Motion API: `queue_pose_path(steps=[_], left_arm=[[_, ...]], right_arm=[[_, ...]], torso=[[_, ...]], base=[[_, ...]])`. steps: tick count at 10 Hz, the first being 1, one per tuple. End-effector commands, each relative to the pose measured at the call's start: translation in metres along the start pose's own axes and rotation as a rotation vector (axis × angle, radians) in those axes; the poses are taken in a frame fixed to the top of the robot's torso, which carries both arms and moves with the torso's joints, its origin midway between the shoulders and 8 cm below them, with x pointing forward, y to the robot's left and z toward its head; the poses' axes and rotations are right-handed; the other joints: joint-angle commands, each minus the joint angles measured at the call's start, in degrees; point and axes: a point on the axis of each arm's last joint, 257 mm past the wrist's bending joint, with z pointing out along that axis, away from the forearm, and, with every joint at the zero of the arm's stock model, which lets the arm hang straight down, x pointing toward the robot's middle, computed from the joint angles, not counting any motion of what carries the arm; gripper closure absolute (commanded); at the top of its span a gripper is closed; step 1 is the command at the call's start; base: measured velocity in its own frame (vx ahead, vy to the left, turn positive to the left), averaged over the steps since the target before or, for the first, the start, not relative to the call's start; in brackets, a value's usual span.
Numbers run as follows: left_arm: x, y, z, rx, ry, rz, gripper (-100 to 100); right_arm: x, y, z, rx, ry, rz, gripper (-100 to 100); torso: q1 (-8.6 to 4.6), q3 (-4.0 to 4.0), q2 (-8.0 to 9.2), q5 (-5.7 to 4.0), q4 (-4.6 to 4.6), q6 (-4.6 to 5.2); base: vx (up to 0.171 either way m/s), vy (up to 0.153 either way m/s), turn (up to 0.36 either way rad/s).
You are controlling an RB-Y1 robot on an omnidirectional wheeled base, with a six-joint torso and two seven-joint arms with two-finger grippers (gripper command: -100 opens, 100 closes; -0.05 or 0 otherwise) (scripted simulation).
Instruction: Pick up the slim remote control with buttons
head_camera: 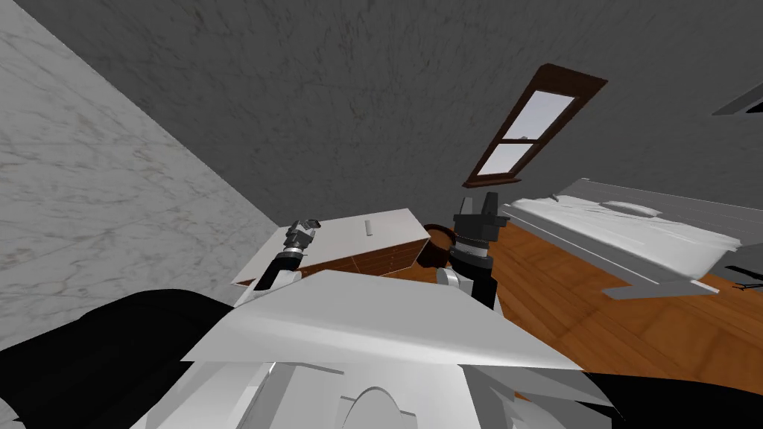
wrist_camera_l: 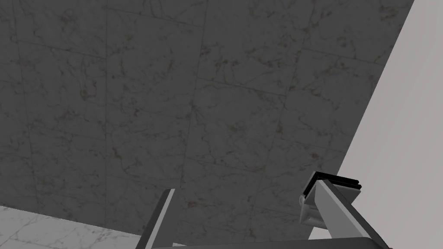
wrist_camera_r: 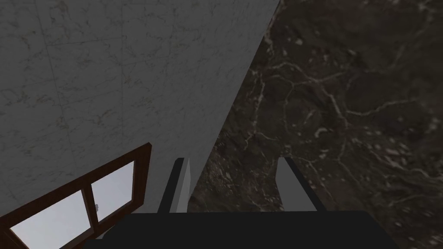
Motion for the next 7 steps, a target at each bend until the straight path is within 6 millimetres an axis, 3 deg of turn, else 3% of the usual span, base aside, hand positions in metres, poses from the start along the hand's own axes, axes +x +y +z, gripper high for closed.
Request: queue_pose_path(steps=[1, 2, 3, 4, 5, 7], left_arm=[[-0.039, 0.009, 0.000, -0.051, -0.071, -0.033, -100], [-0.044, 0.017, -0.001, -0.083, -0.089, -0.037, -100], [-0.076, 0.020, -0.006, -0.112, -0.150, -0.067, -100], [-0.081, 0.027, -0.008, -0.137, -0.168, -0.072, -100], [-0.112, 0.027, -0.014, -0.157, -0.228, -0.109, -100], [-0.120, 0.038, -0.019, -0.194, -0.256, -0.113, -100]], right_arm=[[0.000, 0.000, 0.000, 0.000, 0.000, 0.000, 0], [0.000, 0.000, 0.000, 0.000, 0.000, 0.000, 0], [0.000, 0.000, 0.000, 0.000, 0.000, 0.000, 0], [0.000, 0.000, 0.000, 0.000, 0.000, 0.000, 0], [0.000, 0.000, 0.000, 0.000, 0.000, 0.000, 0], [0.000, 0.000, 0.000, 0.000, 0.000, 0.000, 0]], torso=[[0.00, 0.00, 0.00, 0.00, 0.00, 0.00], [-0.02, -0.01, -0.01, 0.00, 0.00, 0.06], [-0.01, -0.01, -0.01, 0.00, 0.00, -0.01], [-0.03, -0.01, -0.02, -0.01, 0.00, 0.04], [-0.03, -0.03, -0.05, 0.00, -0.01, 0.01], [-0.04, -0.04, -0.07, 0.00, -0.02, -0.01]], base=[[-0.021, 0.004, -0.324], [-0.018, 0.010, -0.148], [-0.015, -0.002, -0.282], [-0.012, 0.005, -0.183], [-0.010, -0.007, -0.361], [-0.005, 0.000, -0.054]])
